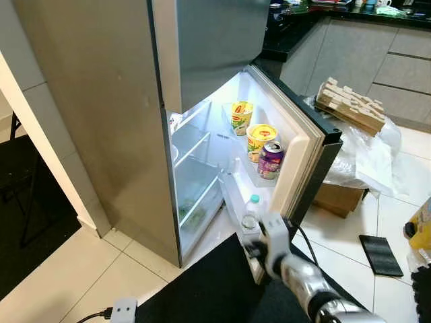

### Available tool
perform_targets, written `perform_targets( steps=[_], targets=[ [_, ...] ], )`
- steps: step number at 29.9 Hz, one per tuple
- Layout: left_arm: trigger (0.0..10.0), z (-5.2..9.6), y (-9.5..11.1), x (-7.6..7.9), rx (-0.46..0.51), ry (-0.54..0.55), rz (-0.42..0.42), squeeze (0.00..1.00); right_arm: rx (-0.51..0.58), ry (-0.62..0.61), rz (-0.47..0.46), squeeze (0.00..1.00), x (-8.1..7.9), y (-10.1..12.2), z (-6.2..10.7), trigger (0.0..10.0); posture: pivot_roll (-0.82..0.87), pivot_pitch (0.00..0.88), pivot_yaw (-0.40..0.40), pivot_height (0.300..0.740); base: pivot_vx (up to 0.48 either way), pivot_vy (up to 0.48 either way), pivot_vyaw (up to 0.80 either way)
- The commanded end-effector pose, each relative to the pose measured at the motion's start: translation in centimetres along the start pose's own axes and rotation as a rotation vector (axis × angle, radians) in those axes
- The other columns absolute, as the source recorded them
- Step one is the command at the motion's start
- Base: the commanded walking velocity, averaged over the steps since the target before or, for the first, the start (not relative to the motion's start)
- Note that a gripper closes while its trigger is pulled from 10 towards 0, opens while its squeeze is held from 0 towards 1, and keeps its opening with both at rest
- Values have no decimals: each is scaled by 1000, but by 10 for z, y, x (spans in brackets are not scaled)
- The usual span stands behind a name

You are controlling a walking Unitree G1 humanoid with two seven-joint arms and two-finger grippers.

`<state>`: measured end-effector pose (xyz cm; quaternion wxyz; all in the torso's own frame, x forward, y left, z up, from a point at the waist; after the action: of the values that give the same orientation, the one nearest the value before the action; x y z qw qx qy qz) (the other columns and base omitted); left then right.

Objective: Restocking fridge

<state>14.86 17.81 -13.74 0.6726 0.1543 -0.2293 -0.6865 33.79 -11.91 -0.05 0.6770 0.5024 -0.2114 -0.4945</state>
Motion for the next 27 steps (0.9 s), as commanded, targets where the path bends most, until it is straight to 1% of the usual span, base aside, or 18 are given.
perform_targets(
  steps=[1, 2, 3, 4, 5, 8, 10, 11, 13, 14, 15, 16, 20, 23, 24, 25, 27],
  targets=[
    [10000, 3, -10, 1, -17, -15, -23, 0, 42, 22, 13, 0, -3, 14, -4, 10000, -40, 43, -5, 740, 0, 0, 0],
    [10000, 4, -12, 1, -19, -17, -26, 0, 59, 29, 28, 0, -5, 21, -6, 10000, -38, 50, -6, 740, 0, 0, 0],
    [10000, 4, -12, 1, -19, -17, -26, 0, 59, 29, 28, 0, -5, 21, -6, 10000, -38, 50, -6, 740, 0, 0, 0],
    [10000, 6, -18, -1, -22, -19, -28, 0, 80, 18, 95, 0, -5, 36, -10, 10000, -29, 83, -6, 740, 0, 0, 0],
    [10000, 7, -20, -1, -24, -20, -28, 0, 84, 12, 112, 0, -5, 40, -11, 10000, -29, 83, -6, 740, 0, 0, 0],
    [10000, 9, -25, -2, -27, -22, -29, 0, 96, 8, 124, 0, -4, 44, -11, 10000, -20, 105, -5, 740, 0, 0, 0],
    [10000, 12, -33, -2, -34, -29, -37, 0, 147, -26, 141, 0, 1, 64, -12, 10000, 0, 160, -1, 740, 0, 0, 0],
    [10000, 13, -35, -2, -35, -31, -40, 0, 164, -35, 145, 0, 2, 71, -13, 10000, 0, 160, -1, 740, 0, 0, 0],
    [10000, 13, -35, -2, -35, -31, -40, 0, 164, -35, 145, 0, 2, 71, -13, 10000, 0, 160, -1, 740, 0, 0, 0],
    [10000, 14, -33, -3, -26, -38, -50, 0, 206, -61, 151, 0, 7, 91, -13, 10000, 12, 200, 1, 740, 0, 0, 0],
    [10000, 14, -33, -3, -26, -38, -50, 0, 206, -61, 151, 0, 7, 91, -13, 10000, 12, 200, 1, 740, 0, 0, 0],
    [10000, 14, -31, -4, -11, -43, -57, 0, 228, -86, 167, 0, 10, 104, -13, 10000, 14, 218, 2, 740, 0, 0, 0],
    [10000, 13, -27, -4, 7, -50, -62, 0, 235, -121, 186, 0, 14, 113, -13, 10000, 24, 243, 1, 740, 0, 0, 0],
    [10000, 13, -26, -3, 13, -53, -65, 0, 234, -138, 195, 0, 16, 114, -13, 10000, 30, 258, 1, 740, 0, 0, 0],
    [10000, 13, -24, -2, 21, -57, -68, 0, 224, -173, 203, 0, 21, 115, -12, 10000, 37, 270, 2, 740, 0, 0, 0],
    [10000, 13, -24, -2, 21, -57, -68, 0, 224, -173, 203, 0, 21, 115, -12, 10000, 37, 270, 2, 740, 0, 0, 0],
    [10000, 13, -23, 0, 33, -63, -70, 0, 197, -248, 211, 0, 34, 112, -8, 10000, 44, 284, 3, 740, 0, 0, 0]
  ],
)
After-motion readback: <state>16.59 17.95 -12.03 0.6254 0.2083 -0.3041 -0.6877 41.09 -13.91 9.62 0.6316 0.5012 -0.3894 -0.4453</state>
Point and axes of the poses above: a point about 5 cm out from each wrist's last joint towards the gripper, its own z axis pointing back from the gripper into the wrist, its own y axis along the axis of the wrist's last joint, x = y × z, the point moved 4 cm from there along -z, pointing out of the wrist towards the gripper, and after that the axes turned 6 degrees about -z, right-handed, at the moved point
